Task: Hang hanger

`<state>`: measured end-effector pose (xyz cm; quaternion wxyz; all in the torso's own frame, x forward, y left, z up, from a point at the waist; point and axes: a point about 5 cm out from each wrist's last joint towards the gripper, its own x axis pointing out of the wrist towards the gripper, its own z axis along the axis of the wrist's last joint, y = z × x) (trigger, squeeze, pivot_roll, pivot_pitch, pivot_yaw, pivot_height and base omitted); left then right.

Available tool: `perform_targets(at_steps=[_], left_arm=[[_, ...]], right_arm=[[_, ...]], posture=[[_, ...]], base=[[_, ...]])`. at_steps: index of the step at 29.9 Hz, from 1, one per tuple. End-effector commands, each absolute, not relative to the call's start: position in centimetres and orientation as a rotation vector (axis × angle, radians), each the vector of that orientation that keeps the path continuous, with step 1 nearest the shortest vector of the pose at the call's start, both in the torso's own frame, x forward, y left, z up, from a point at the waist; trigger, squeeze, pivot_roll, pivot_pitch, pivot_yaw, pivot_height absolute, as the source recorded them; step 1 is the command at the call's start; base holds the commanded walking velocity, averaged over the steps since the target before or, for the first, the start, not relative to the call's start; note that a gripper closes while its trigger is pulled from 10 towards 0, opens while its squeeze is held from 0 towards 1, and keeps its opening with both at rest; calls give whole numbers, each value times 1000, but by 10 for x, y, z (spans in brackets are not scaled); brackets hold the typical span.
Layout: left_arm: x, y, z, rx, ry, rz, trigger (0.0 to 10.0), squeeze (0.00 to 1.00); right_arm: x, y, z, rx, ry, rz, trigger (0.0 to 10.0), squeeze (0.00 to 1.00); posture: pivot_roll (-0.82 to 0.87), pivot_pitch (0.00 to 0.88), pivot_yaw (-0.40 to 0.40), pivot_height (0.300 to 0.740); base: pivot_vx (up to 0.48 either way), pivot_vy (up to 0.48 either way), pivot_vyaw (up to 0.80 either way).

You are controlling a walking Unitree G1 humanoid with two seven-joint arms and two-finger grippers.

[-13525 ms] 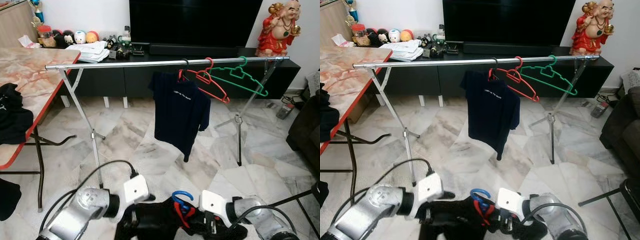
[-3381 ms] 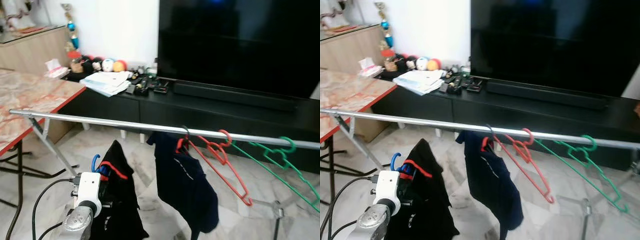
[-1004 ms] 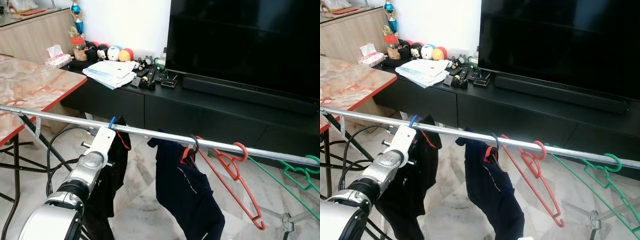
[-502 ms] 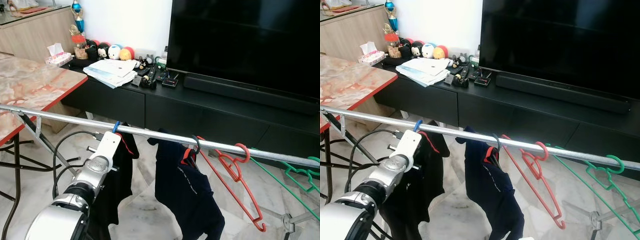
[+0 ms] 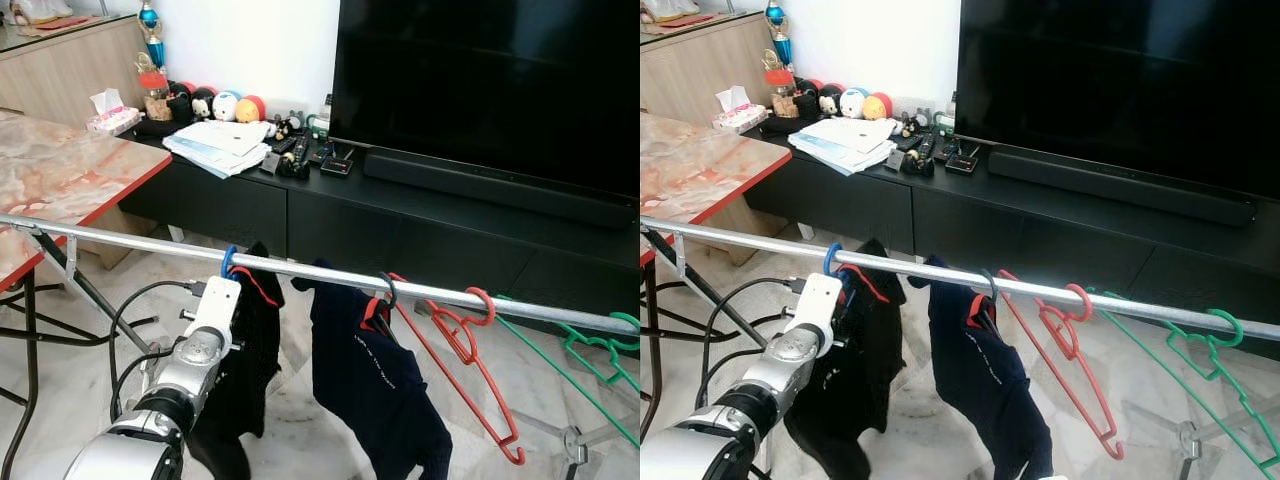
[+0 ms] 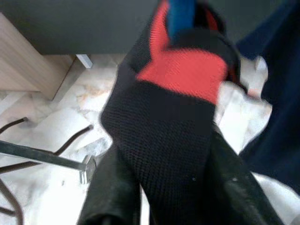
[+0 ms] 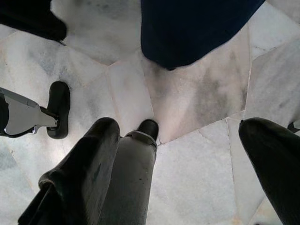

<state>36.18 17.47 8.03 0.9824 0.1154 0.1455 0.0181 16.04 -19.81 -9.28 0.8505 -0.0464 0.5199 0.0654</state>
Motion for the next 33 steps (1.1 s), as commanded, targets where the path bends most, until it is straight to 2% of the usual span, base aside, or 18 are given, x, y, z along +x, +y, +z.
perform_targets(at_steps=[1,9,18,22,23,24,25,30,33], left_arm=[[363,180,87,222,244,58,10000,1000],[352,190,87,215,158,96,10000,1000],[321,186,82,169,51,63,10000,1000],[298,192,82,131,11,114,10000,1000],[287,197,76,123,26,143,10000,482],[283,199,73,120,35,152,10000,482],[277,203,66,130,61,170,10000,0],[244,230,19,223,274,244,10000,0],[235,239,5,254,363,257,10000,0]], right_arm=[[158,-199,-94,-106,1101,139,10000,0],[156,-197,-95,-103,1102,146,10000,0],[154,-195,-96,-93,1101,140,10000,0],[153,-195,-96,-91,1102,136,10000,0],[153,-195,-96,-91,1102,137,10000,0],[153,-195,-96,-90,1102,137,10000,0],[153,-195,-96,-90,1101,137,10000,0],[154,-193,-96,-83,1097,133,10000,0],[155,-193,-96,-80,1094,127,10000,0]], posture=[[14,9,-25,740],[25,0,-17,740],[29,0,-3,740],[37,0,0,740],[38,0,1,740],[38,0,1,740],[39,0,2,740],[39,0,8,740],[39,0,8,740]], base=[[0,0,0],[0,0,0],[0,0,0],[0,0,0],[0,0,0],[0,0,0],[0,0,0],[0,0,0],[0,0,0]])
